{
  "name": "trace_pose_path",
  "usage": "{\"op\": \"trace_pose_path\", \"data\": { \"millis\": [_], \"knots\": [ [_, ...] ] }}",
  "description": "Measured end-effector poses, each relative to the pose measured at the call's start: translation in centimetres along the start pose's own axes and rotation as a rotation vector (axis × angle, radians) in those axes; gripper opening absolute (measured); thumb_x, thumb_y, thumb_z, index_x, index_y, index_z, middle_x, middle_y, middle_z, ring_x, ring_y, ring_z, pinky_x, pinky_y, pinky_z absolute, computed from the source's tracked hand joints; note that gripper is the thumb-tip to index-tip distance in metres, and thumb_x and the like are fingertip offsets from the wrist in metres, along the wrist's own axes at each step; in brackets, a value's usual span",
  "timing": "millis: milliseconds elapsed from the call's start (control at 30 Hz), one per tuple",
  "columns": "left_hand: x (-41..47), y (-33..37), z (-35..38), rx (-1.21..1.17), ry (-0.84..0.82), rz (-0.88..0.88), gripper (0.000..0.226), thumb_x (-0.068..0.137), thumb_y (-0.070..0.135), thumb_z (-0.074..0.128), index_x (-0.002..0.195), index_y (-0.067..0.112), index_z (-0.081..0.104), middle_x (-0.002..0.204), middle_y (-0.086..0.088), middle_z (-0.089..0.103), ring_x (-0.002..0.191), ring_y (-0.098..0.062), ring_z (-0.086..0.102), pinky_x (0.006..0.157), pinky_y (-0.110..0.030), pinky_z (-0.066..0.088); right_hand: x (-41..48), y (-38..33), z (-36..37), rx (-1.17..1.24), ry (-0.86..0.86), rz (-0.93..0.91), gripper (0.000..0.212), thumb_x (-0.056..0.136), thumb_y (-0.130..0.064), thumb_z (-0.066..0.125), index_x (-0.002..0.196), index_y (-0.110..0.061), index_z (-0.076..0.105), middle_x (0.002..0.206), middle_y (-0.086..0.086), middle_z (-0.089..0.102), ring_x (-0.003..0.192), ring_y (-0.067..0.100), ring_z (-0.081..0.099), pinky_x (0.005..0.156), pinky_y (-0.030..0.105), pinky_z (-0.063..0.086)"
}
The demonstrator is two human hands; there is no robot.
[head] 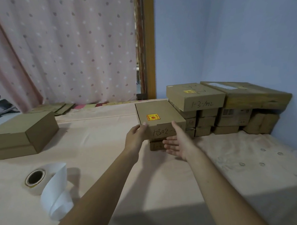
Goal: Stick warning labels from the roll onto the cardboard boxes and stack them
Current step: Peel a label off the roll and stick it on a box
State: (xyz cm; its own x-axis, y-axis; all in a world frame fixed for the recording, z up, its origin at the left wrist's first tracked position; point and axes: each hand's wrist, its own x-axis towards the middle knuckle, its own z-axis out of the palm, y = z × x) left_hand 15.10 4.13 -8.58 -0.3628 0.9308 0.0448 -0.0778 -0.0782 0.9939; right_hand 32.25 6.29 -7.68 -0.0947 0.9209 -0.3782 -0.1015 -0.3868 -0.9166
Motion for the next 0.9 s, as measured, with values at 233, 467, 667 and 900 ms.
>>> {"op": "trace_pose_path", "data": {
  "millis": [233, 467, 667, 900],
  "knots": [
    [0.3, -0.3, 0.0, 0.034, -0.018, -0.005, 0.063, 0.094, 0.054, 0.062, 0.143, 0.016, 0.052, 0.134, -0.004, 0.059, 0.125, -0.023, 0.054, 0.112, -0.046, 0.044, 0.0, 0.6, 0.5, -0.059, -0.031, -0.008, 0.081, 0.090, -0.081, 0.044, 0.108, -0.006, 0.070, 0.098, 0.010, 0.078, 0.095, 0.027, 0.072, 0.074, 0.036, 0.057],
    [0.3, 0.0, -1.6, 0.124, 0.057, -0.020, 0.056, 0.099, 0.055, 0.053, 0.137, 0.015, 0.055, 0.131, -0.002, 0.060, 0.121, -0.023, 0.056, 0.110, -0.048, 0.045, -1.2, 1.3, 2.5, -0.231, -0.084, -0.115, 0.060, 0.097, -0.062, 0.053, 0.103, -0.006, 0.072, 0.094, 0.010, 0.080, 0.088, 0.024, 0.073, 0.084, 0.038, 0.058],
    [-0.8, 1.6, -5.0, 0.331, 0.085, 0.061, 0.044, 0.099, 0.045, 0.056, 0.134, 0.018, 0.059, 0.134, 0.000, 0.061, 0.119, -0.021, 0.057, 0.101, -0.038, 0.047, -2.6, 1.4, 6.4, -0.409, -0.154, -0.286, 0.029, 0.103, -0.036, 0.054, 0.104, -0.013, 0.072, 0.095, 0.003, 0.079, 0.086, 0.019, 0.073, 0.091, 0.041, 0.058],
    [-1.2, 4.7, -13.4, 0.793, 0.131, 0.217, 0.044, 0.098, 0.044, 0.055, 0.134, 0.020, 0.062, 0.137, 0.000, 0.060, 0.120, -0.019, 0.058, 0.100, -0.036, 0.046, -4.2, 0.7, 13.4, -0.720, -0.234, -0.507, 0.029, 0.096, -0.042, 0.055, 0.107, -0.022, 0.073, 0.109, -0.006, 0.072, 0.102, 0.018, 0.067, 0.093, 0.042, 0.054]
  ]
}}
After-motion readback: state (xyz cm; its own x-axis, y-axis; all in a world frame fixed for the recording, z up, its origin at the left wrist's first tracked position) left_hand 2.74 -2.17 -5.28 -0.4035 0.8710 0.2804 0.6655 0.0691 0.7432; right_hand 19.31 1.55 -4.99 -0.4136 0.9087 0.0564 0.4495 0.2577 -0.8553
